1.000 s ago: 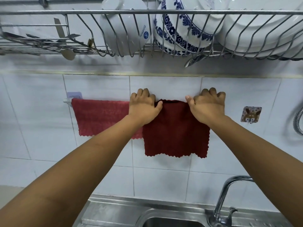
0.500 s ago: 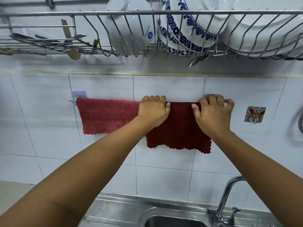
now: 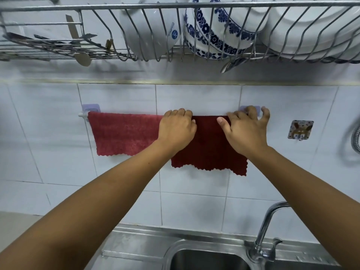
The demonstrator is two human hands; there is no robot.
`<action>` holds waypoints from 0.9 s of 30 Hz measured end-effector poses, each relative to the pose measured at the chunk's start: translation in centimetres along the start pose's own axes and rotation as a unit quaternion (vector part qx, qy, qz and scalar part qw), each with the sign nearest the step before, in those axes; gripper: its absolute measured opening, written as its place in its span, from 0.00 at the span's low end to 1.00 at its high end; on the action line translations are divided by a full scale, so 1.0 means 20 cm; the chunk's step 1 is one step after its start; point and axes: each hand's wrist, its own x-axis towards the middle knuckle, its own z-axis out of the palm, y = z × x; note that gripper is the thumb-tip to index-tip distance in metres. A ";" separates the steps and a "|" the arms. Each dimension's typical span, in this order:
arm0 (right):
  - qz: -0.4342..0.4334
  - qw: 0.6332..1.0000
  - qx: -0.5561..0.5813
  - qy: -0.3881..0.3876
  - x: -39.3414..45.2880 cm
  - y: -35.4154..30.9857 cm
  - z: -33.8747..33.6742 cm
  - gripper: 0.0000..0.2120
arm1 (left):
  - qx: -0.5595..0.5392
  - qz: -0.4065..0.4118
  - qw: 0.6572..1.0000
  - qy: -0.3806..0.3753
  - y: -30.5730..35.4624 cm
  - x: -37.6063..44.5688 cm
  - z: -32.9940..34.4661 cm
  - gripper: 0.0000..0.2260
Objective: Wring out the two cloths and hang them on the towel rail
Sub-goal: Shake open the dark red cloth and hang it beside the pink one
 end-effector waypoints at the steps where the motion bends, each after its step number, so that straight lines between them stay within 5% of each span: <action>1: 0.007 1.000 -0.003 -0.006 0.01 0.00 0.00 0.31 | -0.015 -0.003 1.000 -0.013 0.00 0.01 -0.01 0.17; 7: 0.016 0.997 0.040 0.059 -0.08 -0.02 0.02 0.24 | -0.027 0.000 1.000 0.004 -0.05 -0.02 -0.03 0.17; 18: 0.004 1.000 -0.005 -0.019 0.01 0.02 0.00 0.34 | 0.007 -0.015 0.997 -0.075 -0.09 0.00 0.00 0.22; 27: -0.006 0.997 0.064 0.051 -0.12 0.07 0.05 0.24 | -0.006 0.005 1.000 -0.026 -0.06 -0.09 -0.01 0.20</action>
